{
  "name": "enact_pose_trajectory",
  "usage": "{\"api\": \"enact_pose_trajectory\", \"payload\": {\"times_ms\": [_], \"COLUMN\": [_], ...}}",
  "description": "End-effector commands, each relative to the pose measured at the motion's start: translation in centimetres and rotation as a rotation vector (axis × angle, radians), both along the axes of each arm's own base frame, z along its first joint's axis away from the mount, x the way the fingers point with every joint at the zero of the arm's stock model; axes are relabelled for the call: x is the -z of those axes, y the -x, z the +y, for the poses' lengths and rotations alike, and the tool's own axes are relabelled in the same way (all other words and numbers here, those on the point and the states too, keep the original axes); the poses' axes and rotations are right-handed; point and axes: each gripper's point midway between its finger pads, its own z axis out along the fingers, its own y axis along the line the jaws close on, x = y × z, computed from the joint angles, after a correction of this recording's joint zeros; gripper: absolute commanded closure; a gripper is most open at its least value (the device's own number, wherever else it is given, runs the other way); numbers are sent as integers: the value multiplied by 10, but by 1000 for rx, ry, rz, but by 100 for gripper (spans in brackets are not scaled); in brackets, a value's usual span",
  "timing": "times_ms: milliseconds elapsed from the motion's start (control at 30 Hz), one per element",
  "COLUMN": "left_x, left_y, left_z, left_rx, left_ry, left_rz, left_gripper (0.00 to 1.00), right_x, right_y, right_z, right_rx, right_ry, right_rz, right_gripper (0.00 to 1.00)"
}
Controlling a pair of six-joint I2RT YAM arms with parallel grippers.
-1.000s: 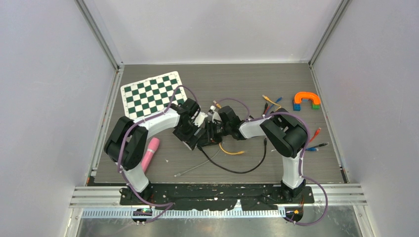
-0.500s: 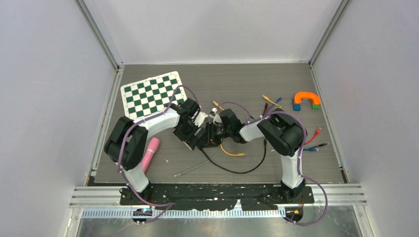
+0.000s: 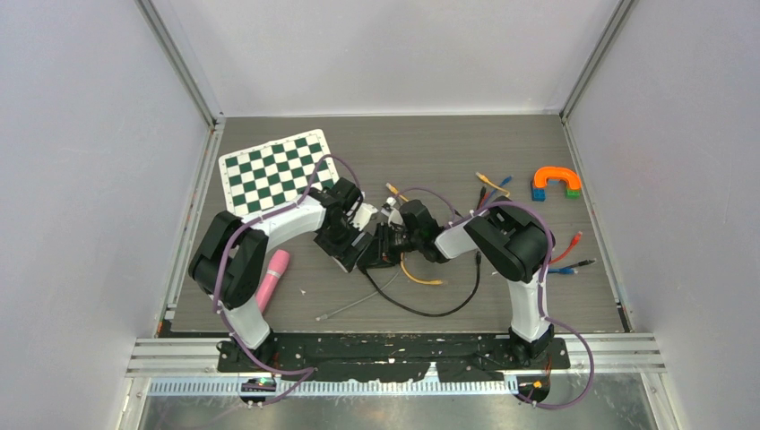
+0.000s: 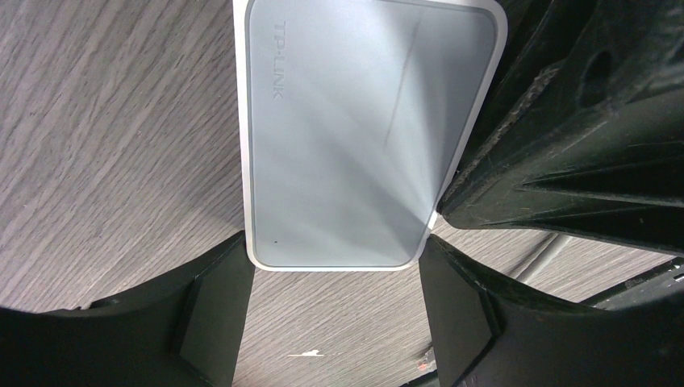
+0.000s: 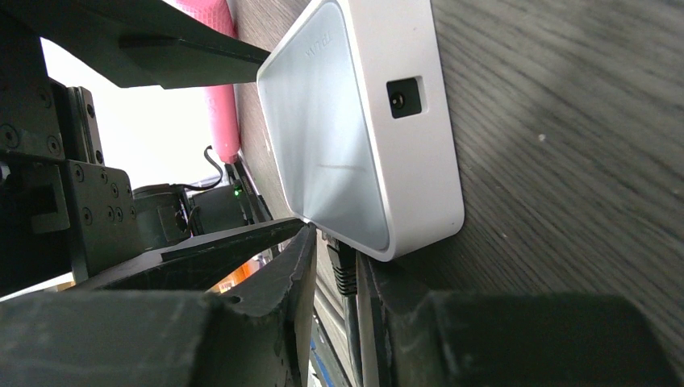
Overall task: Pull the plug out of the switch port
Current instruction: Pull the connector from the switch port.
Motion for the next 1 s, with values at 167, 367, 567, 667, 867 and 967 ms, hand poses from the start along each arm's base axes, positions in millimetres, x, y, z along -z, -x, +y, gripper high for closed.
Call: {"api": "enact_pose_trajectory", "payload": {"times_ms": [167, 367, 567, 667, 867, 967], "left_x": [-21, -22, -18, -18, -17, -16], "left_y": [-6, -4, -5, -6, -6, -6], "left_z": [-27, -27, -19, -18, -19, -19], "left_rx": [-7, -5, -9, -13, -11, -9], "left_ry": [155, 155, 120, 115, 117, 114], "left_rz": [-19, -13, -18, -19, -15, -11], "left_gripper": [55, 56, 57, 57, 57, 58], "right_x": [8, 6, 0, -5, -8, -9], "right_y": [9, 11, 10, 13, 15, 16], "right_z": [3, 5, 6, 6, 7, 7], "right_rx": [-24, -27, -34, -47, -65, -70], "right_ry": [12, -4, -21, -35, -52, -59], "right_rz": [-12, -15, -31, -39, -46, -48], "right_gripper": [64, 76, 73, 67, 65, 68]}}
